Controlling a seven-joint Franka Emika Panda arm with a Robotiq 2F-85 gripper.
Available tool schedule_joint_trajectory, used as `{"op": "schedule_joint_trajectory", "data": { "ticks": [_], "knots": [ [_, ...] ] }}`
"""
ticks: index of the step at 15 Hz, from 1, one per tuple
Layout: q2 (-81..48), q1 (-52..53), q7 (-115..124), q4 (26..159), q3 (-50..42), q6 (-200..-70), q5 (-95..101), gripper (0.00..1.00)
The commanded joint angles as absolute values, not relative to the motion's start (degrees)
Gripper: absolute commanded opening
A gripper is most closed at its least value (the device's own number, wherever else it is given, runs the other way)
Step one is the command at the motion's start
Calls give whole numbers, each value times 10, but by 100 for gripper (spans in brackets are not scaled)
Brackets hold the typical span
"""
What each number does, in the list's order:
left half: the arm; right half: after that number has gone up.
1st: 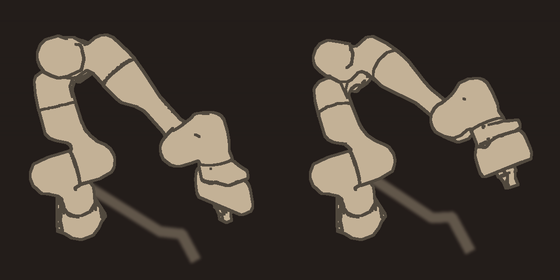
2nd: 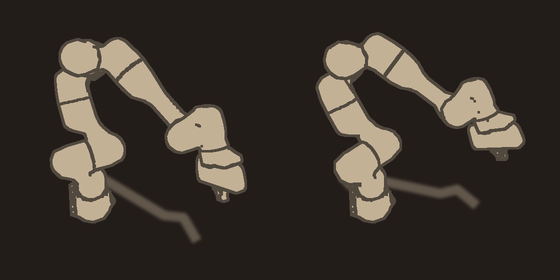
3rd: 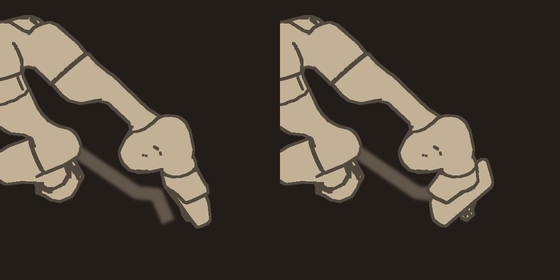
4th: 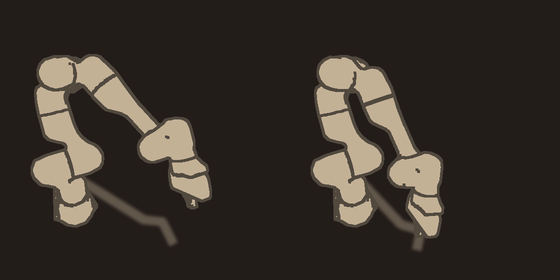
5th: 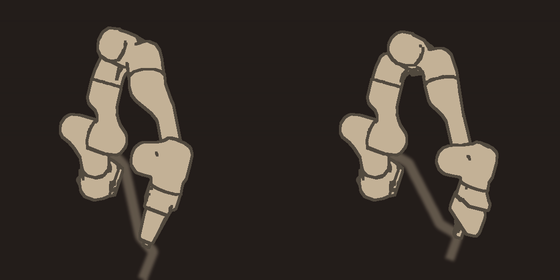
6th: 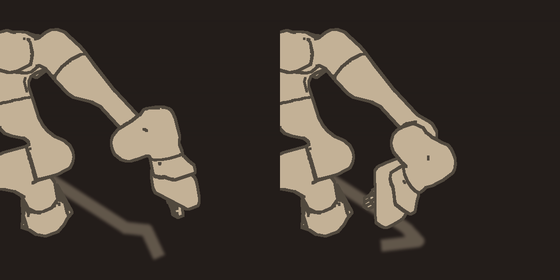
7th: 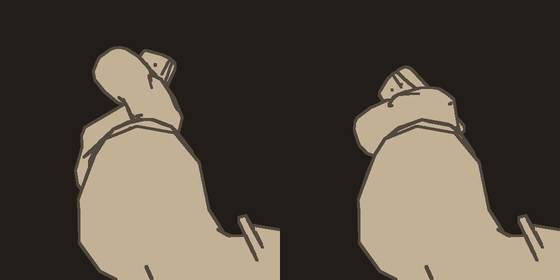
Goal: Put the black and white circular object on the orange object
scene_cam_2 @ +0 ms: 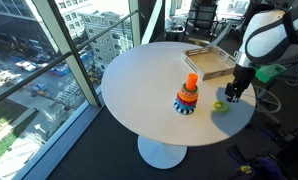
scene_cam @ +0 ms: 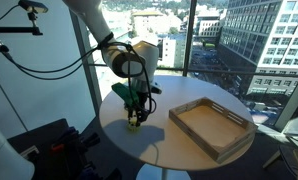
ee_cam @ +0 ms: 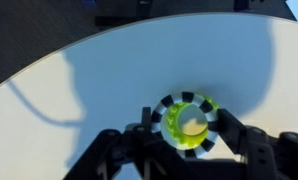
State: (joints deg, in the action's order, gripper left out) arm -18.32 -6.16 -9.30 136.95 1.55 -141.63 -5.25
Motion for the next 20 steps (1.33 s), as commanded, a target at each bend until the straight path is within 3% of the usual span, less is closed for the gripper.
{"op": "schedule_joint_trajectory", "data": {
  "ticks": [1,20],
  "knots": [
    [-128,-43,-82,1364,5,-1363,-24,41],
    [-12,44,-62,1305,46,-1245,-9,41]
  ]
}}
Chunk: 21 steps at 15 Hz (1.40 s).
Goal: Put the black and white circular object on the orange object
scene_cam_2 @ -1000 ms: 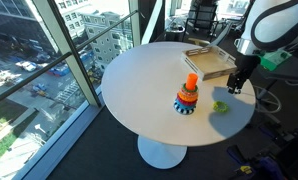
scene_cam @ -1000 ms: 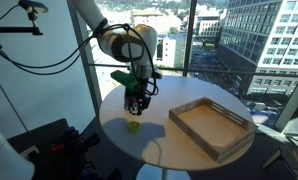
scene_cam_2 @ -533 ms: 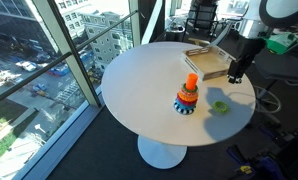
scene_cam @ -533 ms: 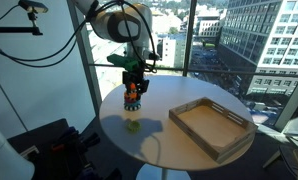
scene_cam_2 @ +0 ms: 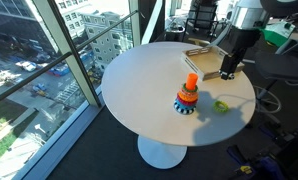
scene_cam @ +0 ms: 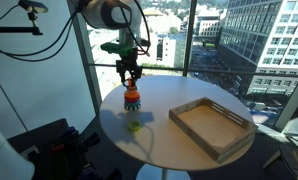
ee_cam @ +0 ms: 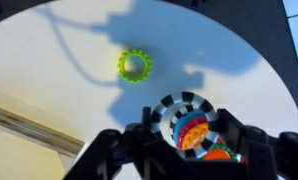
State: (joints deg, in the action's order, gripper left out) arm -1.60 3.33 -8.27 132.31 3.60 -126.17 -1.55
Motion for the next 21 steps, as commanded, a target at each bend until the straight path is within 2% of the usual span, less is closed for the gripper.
{"op": "schedule_joint_trajectory", "data": {
  "ticks": [1,21],
  "knots": [
    [-14,49,-58,1300,50,-1246,-8,41],
    [-135,83,29,1160,65,-1251,21,41]
  ]
}}
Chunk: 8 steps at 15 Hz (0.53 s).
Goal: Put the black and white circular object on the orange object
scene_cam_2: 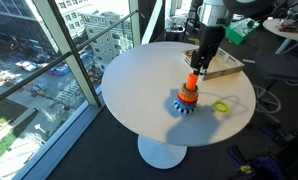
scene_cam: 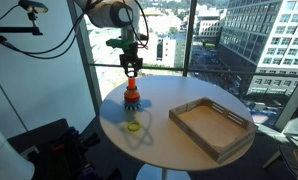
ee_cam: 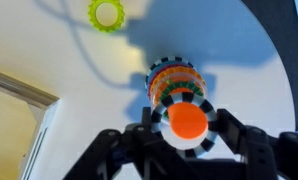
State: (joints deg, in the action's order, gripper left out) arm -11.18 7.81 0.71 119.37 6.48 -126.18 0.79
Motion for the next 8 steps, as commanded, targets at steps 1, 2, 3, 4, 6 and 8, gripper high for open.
{"op": "schedule_joint_trajectory", "data": {
  "ticks": [1,2,3,4,6,8],
  "knots": [
    [-141,84,28,1155,65,-1250,20,41],
    [-149,85,29,1148,65,-1250,21,41],
    [-155,87,29,1143,65,-1248,21,41],
    [-162,89,31,1136,65,-1246,21,41],
    [-173,91,33,1126,64,-1243,21,41],
    [-183,93,33,1118,64,-1240,21,41]
  ]
}}
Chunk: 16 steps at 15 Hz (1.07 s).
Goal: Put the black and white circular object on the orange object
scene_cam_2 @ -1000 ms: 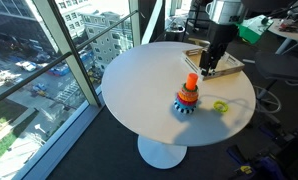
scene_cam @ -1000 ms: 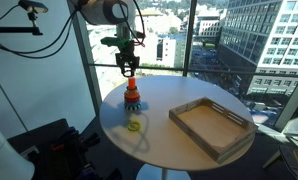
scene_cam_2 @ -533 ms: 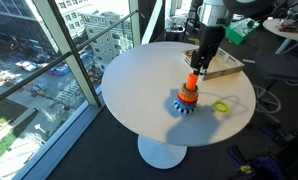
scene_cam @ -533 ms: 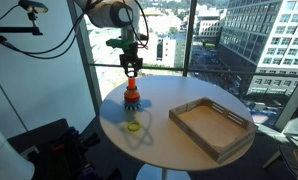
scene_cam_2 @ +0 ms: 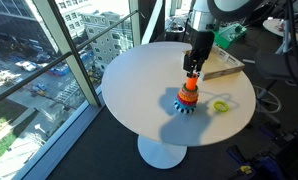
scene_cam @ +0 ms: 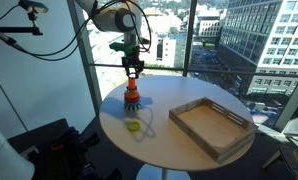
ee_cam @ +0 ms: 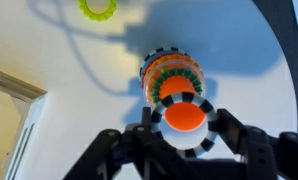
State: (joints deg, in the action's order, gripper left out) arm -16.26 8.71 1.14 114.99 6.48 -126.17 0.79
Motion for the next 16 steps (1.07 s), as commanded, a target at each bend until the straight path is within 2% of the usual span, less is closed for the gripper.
{"op": "schedule_joint_trajectory", "data": {
  "ticks": [1,16],
  "knots": [
    [-187,94,33,1113,63,-1238,21,41],
    [-174,95,25,1117,64,-1202,19,41]
  ]
}}
